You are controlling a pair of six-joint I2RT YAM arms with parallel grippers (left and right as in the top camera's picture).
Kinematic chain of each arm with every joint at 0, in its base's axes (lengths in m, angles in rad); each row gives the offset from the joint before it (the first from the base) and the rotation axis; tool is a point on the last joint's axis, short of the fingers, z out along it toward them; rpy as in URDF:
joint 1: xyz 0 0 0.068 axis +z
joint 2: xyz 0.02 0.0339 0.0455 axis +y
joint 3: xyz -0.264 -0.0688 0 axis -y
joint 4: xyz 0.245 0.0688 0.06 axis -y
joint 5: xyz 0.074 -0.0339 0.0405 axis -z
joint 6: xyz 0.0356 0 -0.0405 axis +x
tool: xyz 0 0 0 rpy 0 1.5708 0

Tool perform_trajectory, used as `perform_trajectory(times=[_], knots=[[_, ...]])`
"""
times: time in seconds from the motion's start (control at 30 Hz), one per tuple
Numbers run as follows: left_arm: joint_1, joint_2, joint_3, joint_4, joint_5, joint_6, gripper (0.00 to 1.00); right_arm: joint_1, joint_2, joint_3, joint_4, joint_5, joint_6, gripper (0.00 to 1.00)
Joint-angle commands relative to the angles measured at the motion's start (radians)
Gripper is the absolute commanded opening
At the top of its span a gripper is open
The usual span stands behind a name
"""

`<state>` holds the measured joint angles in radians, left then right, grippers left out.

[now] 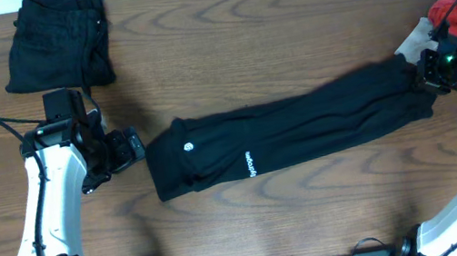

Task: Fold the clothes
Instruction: 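Fold the right end leftward over the strip with the right gripper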

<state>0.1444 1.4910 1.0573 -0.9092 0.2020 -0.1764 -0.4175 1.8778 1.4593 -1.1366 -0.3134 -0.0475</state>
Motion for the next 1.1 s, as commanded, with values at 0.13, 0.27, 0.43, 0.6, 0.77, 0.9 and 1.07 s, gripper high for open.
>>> perform_trajectory(times=[0.13, 0.27, 0.43, 0.6, 0.77, 0.9, 1.07], knots=[[0.006, -0.004, 0.024, -0.006, -0.012, -0.001, 0.98, 0.063, -0.028, 0.015, -0.027, 0.038, 0.055, 0.01], [0.006, -0.004, 0.024, -0.006, -0.012, -0.001, 0.98, 0.152, -0.028, 0.015, -0.040, 0.106, 0.098, 0.01], [0.006, -0.004, 0.024, -0.007, -0.012, -0.001, 0.98, 0.313, -0.028, 0.015, -0.049, 0.225, 0.168, 0.01], [0.006, -0.004, 0.024, -0.007, -0.012, -0.001, 0.98, 0.484, -0.028, 0.015, -0.050, 0.306, 0.231, 0.01], [0.006, -0.004, 0.024, -0.010, -0.012, -0.001, 0.98, 0.616, -0.027, 0.009, -0.050, 0.315, 0.267, 0.01], [0.006, -0.004, 0.024, -0.010, -0.012, -0.001, 0.98, 0.713, -0.026, -0.003, -0.028, 0.313, 0.290, 0.01], [0.006, -0.004, 0.024, -0.011, -0.012, -0.001, 0.98, 0.806, -0.026, -0.029, 0.027, 0.301, 0.324, 0.33]])
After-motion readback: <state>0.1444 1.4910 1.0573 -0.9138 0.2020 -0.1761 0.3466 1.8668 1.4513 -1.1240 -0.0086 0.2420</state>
